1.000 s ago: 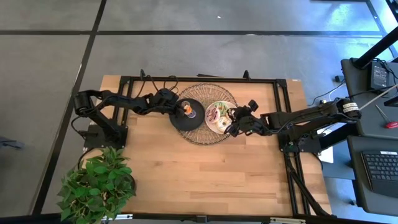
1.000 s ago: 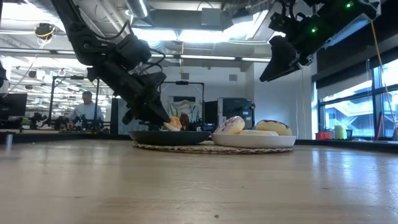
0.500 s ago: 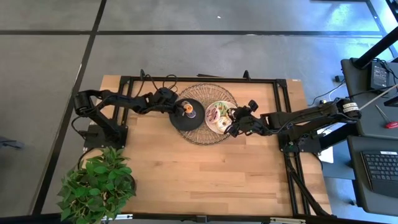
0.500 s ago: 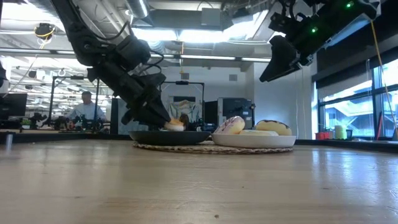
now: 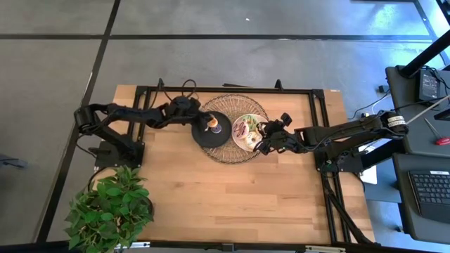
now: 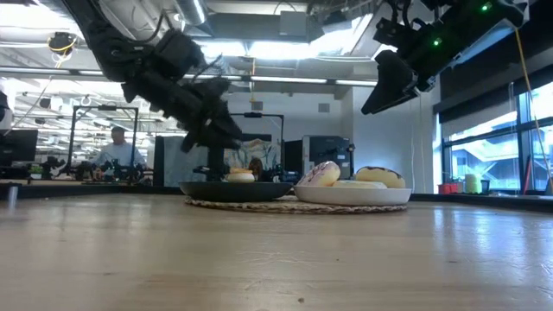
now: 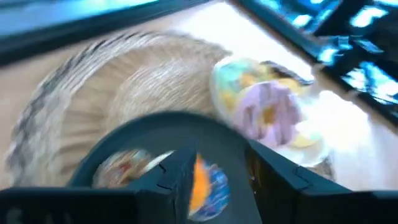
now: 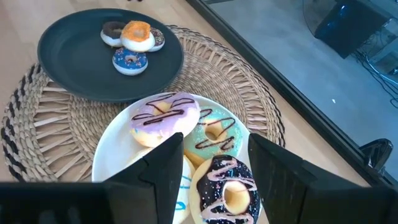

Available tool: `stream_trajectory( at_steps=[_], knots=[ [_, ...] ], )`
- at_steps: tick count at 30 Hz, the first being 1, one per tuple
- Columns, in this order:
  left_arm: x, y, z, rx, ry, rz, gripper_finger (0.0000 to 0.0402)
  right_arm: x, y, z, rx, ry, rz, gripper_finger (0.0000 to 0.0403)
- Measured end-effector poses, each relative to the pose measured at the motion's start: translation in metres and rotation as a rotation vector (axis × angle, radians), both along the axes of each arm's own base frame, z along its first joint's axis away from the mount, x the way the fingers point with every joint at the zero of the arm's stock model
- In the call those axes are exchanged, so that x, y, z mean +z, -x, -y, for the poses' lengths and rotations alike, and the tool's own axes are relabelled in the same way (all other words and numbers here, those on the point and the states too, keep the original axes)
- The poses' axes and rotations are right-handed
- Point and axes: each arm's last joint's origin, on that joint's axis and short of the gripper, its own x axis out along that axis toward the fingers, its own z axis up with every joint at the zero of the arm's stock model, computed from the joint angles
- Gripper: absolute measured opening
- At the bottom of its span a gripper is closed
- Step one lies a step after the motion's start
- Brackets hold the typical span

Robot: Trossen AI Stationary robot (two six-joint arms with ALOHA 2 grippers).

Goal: Pick & Place donuts
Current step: Put the small orange donut on the black plate

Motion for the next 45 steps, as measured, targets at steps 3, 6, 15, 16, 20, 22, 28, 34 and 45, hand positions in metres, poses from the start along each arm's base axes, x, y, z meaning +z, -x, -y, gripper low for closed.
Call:
stream_trajectory(
  at_steps=[3,6,15,16,20,22,28,34,45],
  knots=[
    [0.006,-0.009,0.007,-0.048,-0.089,-0.021,0.0134,0.0,0.0,0.0,0.0,0.0,0.0,0.0182],
    [0.012,-0.02,0.011,-0.06,-0.117,-0.107,0.0131,0.0,0.0,0.0,-0.001,0.0,0.001,0.0182],
    [0.021,-0.057,0.0,-0.075,-0.169,-0.293,0.0133,0.0,0.0,0.0,-0.001,-0.001,0.001,0.0182],
    [0.019,-0.061,-0.001,-0.079,-0.166,-0.302,0.0134,0.0,0.0,0.0,-0.002,-0.001,0.002,0.0182],
    [0.005,-0.073,-0.002,-0.105,-0.158,-0.361,0.0133,0.0,0.0,0.0,-0.001,0.0,0.001,0.0182],
    [-0.001,-0.078,-0.002,-0.113,-0.151,-0.392,0.0131,0.0,0.0,0.0,-0.001,0.0,0.001,0.0182],
    [-0.001,-0.083,-0.006,-0.093,-0.173,-0.502,0.0131,0.0,0.0,0.0,0.0,0.0,0.0,0.0182],
    [-0.003,-0.08,-0.005,-0.089,-0.183,-0.586,0.0134,0.0,0.0,0.0,-0.001,0.001,-0.001,0.0182],
    [-0.004,-0.079,-0.002,-0.074,-0.197,-0.622,0.0133,0.0,0.0,0.0,-0.001,0.001,-0.002,0.0182]
  ],
)
